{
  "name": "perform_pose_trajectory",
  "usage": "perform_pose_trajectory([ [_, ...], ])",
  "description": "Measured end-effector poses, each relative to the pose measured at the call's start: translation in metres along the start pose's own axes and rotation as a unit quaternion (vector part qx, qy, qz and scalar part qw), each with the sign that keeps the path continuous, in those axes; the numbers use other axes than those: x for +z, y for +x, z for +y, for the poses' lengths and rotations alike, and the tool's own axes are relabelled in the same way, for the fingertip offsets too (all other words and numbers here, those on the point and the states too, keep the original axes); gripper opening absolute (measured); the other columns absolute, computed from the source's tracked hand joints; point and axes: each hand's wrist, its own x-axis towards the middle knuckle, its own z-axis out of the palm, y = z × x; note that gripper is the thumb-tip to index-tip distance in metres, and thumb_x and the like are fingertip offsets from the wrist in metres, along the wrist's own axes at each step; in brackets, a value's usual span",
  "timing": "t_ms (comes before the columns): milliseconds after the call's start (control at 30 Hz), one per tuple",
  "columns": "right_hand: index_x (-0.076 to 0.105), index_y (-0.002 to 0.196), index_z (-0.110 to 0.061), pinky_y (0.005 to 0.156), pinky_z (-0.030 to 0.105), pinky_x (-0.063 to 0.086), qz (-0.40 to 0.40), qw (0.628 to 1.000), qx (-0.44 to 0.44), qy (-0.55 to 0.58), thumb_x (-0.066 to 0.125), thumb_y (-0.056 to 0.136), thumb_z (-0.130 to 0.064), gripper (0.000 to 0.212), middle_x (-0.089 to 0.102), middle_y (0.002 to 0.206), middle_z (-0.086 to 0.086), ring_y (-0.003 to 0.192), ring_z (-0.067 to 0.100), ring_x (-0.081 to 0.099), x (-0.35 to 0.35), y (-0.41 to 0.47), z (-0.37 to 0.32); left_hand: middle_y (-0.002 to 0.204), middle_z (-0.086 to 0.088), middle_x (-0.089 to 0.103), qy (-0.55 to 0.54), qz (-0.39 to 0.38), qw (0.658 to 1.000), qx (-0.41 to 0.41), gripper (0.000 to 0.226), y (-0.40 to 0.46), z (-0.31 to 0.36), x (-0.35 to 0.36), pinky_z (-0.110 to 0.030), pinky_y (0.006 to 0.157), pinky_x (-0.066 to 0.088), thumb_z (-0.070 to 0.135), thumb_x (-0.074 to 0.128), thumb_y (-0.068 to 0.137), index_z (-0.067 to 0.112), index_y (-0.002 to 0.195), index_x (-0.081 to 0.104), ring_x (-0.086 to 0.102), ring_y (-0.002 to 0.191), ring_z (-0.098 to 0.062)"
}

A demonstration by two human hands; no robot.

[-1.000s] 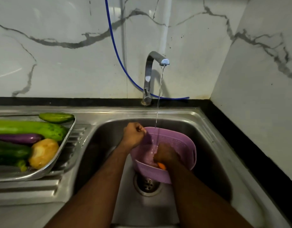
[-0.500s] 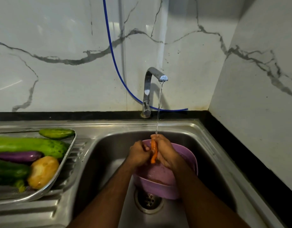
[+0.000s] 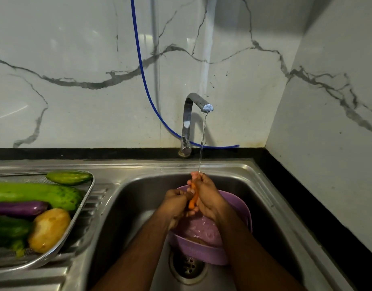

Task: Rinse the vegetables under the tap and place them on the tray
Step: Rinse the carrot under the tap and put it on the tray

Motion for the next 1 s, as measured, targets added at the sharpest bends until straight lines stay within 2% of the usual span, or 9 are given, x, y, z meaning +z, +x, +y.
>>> perform_pose_trajectory([
  [67, 0.052, 0.133, -0.019, 0.049, 0.026, 0.054, -0.041, 0.999, -0.002, 0.017, 0.044, 0.105, 0.001, 0.035, 0.061, 0.118, 0.01, 0.088, 0.024, 0.063, -0.002, 0.0, 0.001, 0.069, -0.013, 0.063, -0.025, 0.004, 1.0, -0.002, 0.022, 0.0, 0.002, -0.003, -0.024, 0.043, 0.052, 0.016, 0.056, 0.101, -0.003, 0.104, 0.064, 0.059, 0.05, -0.016],
  [133, 0.05, 0.137, -0.024, 0.053, 0.026, 0.056, -0.051, 0.999, -0.011, 0.017, 0.044, 0.103, 0.006, 0.045, 0.061, 0.12, 0.011, 0.091, 0.024, 0.065, 0.0, -0.001, 0.0, 0.068, -0.013, 0.061, -0.052, -0.005, 0.999, -0.002, 0.019, 0.0, 0.003, -0.005, -0.024, 0.043, 0.051, 0.013, 0.055, 0.101, -0.002, 0.103, 0.065, 0.058, 0.05, -0.016],
  [300, 0.059, 0.114, -0.019, 0.06, 0.027, 0.053, 0.053, 0.996, -0.059, -0.027, 0.045, 0.109, -0.024, 0.015, 0.057, 0.088, 0.006, 0.068, 0.014, 0.056, 0.007, 0.003, 0.002, 0.065, -0.008, 0.063, -0.036, -0.034, 0.998, 0.023, 0.009, -0.001, 0.004, -0.003, -0.025, 0.048, 0.05, 0.008, 0.059, 0.097, 0.005, 0.089, 0.06, 0.061, 0.056, -0.015],
  [433, 0.064, 0.109, -0.011, 0.057, 0.027, 0.05, 0.065, 0.995, -0.023, 0.074, 0.038, 0.109, -0.047, 0.045, 0.057, 0.069, 0.004, 0.056, 0.013, 0.053, 0.006, 0.003, -0.006, 0.07, -0.008, 0.068, -0.033, -0.04, 0.998, 0.04, 0.012, -0.001, 0.003, -0.001, -0.028, 0.049, 0.05, 0.01, 0.07, 0.09, 0.008, 0.087, 0.058, 0.065, 0.06, -0.017],
  [567, 0.063, 0.127, -0.018, 0.072, 0.033, 0.055, -0.028, 0.996, -0.022, 0.077, 0.042, 0.11, -0.022, 0.027, 0.066, 0.101, 0.01, 0.078, 0.017, 0.063, 0.003, 0.0, -0.008, 0.066, -0.01, 0.063, -0.072, -0.005, 0.996, 0.056, 0.014, 0.0, 0.005, -0.001, -0.026, 0.045, 0.047, 0.011, 0.063, 0.095, 0.0, 0.1, 0.057, 0.058, 0.054, -0.017],
  [667, 0.058, 0.136, -0.023, 0.085, 0.041, 0.056, -0.068, 0.993, -0.026, 0.088, 0.046, 0.106, -0.003, 0.038, 0.068, 0.122, 0.013, 0.096, 0.021, 0.07, 0.0, 0.002, -0.005, 0.068, -0.009, 0.063, -0.065, 0.013, 0.996, 0.065, 0.017, 0.0, 0.005, -0.001, -0.027, 0.048, 0.047, 0.014, 0.06, 0.098, -0.001, 0.106, 0.058, 0.058, 0.055, -0.016],
  [867, 0.072, 0.107, -0.017, 0.089, 0.05, 0.062, 0.083, 0.992, -0.093, 0.036, 0.063, 0.1, -0.015, 0.011, 0.077, 0.104, 0.012, 0.09, 0.024, 0.076, 0.001, 0.007, -0.006, 0.071, -0.011, 0.069, -0.018, 0.046, 0.989, 0.138, 0.023, -0.005, 0.006, 0.004, -0.026, 0.048, 0.049, 0.006, 0.074, 0.086, 0.001, 0.103, 0.059, 0.06, 0.053, -0.016],
  [933, 0.07, 0.114, -0.018, 0.094, 0.05, 0.06, 0.06, 0.994, -0.082, 0.045, 0.06, 0.102, -0.013, 0.017, 0.077, 0.108, 0.01, 0.099, 0.025, 0.075, 0.001, 0.009, -0.007, 0.069, -0.01, 0.071, 0.01, 0.064, 0.985, 0.157, 0.018, -0.004, 0.005, 0.004, -0.024, 0.049, 0.049, 0.003, 0.074, 0.085, 0.0, 0.101, 0.066, 0.06, 0.053, -0.015],
  [1000, 0.063, 0.128, -0.019, 0.104, 0.046, 0.055, -0.027, 0.995, -0.062, 0.077, 0.057, 0.1, -0.001, 0.033, 0.071, 0.122, 0.01, 0.115, 0.024, 0.07, -0.001, 0.009, -0.008, 0.065, -0.011, 0.069, 0.018, 0.078, 0.984, 0.162, 0.011, -0.003, 0.004, 0.003, -0.023, 0.049, 0.048, 0.004, 0.071, 0.088, -0.001, 0.098, 0.072, 0.058, 0.052, -0.014],
])
